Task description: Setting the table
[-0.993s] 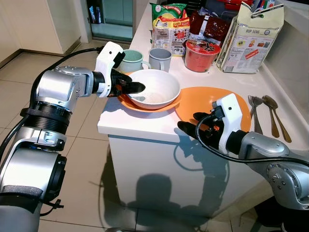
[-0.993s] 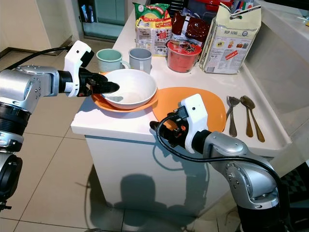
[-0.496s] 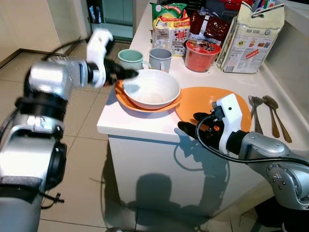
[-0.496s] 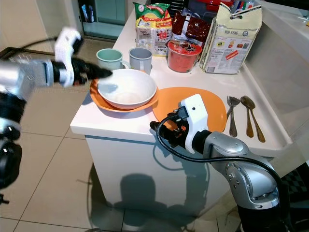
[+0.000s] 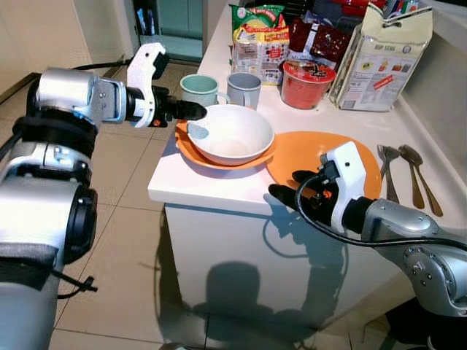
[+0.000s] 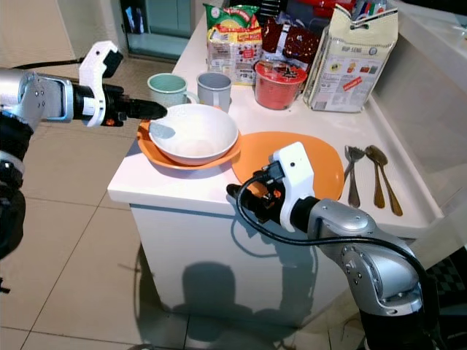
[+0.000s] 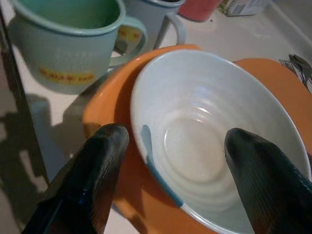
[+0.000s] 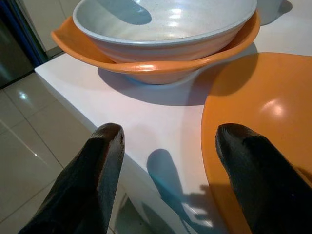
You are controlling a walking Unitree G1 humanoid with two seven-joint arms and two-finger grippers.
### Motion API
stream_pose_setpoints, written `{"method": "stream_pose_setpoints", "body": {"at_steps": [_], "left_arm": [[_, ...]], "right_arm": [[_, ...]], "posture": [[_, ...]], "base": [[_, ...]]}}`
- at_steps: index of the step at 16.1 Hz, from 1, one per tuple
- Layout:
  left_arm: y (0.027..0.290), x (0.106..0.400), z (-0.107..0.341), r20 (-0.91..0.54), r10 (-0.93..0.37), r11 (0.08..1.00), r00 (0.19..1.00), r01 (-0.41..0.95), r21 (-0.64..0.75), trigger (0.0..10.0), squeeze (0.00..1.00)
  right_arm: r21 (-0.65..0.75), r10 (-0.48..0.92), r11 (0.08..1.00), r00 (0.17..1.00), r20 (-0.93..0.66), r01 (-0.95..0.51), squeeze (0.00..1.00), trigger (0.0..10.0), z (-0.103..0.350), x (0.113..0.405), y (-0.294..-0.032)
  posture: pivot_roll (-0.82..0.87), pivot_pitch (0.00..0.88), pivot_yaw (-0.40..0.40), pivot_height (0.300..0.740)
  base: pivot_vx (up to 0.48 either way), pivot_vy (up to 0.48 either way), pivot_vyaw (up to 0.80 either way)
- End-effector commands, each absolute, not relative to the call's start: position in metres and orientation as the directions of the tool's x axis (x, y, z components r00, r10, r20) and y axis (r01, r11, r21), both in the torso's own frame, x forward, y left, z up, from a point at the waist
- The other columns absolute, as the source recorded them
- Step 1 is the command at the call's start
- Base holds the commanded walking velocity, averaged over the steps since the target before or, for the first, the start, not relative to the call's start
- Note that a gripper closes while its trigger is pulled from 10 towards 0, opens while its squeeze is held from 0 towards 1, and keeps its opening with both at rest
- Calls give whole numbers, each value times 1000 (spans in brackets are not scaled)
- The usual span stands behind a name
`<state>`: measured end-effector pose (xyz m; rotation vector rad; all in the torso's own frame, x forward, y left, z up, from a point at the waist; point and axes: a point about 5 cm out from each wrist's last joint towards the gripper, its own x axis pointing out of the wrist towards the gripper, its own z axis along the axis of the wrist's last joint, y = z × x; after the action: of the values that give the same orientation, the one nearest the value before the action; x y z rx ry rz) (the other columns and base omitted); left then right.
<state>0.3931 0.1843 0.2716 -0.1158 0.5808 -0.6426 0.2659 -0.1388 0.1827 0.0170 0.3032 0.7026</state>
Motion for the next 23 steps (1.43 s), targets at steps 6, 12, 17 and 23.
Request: {"method": "stream_pose_setpoints", "body": {"at_steps": [6, 12, 17, 23], "left_arm": [[179, 397, 272, -491, -578, 813, 652, 516, -271, 10000, 122], [172, 398, 272, -465, -615, 786, 637, 543, -295, 10000, 0], [168, 398, 259, -512, -598, 794, 616, 545, -271, 10000, 0], [158, 398, 246, -561, -585, 793, 586, 557, -245, 10000, 0]], "right_arm": [[109, 641, 760, 713, -284, -640, 0, 10000, 183, 262, -140], [112, 636, 764, 715, -290, -635, 0, 10000, 181, 261, -140], [112, 637, 764, 715, -289, -635, 0, 10000, 182, 262, -141], [105, 636, 765, 717, -284, -636, 0, 10000, 184, 264, -141]], "posture": [[25, 0, -51, 740], [20, 0, -48, 740], [20, 0, -47, 740], [16, 0, -47, 740]], "base": [[0, 0, 0], [0, 0, 0], [0, 0, 0], [0, 0, 0]]}}
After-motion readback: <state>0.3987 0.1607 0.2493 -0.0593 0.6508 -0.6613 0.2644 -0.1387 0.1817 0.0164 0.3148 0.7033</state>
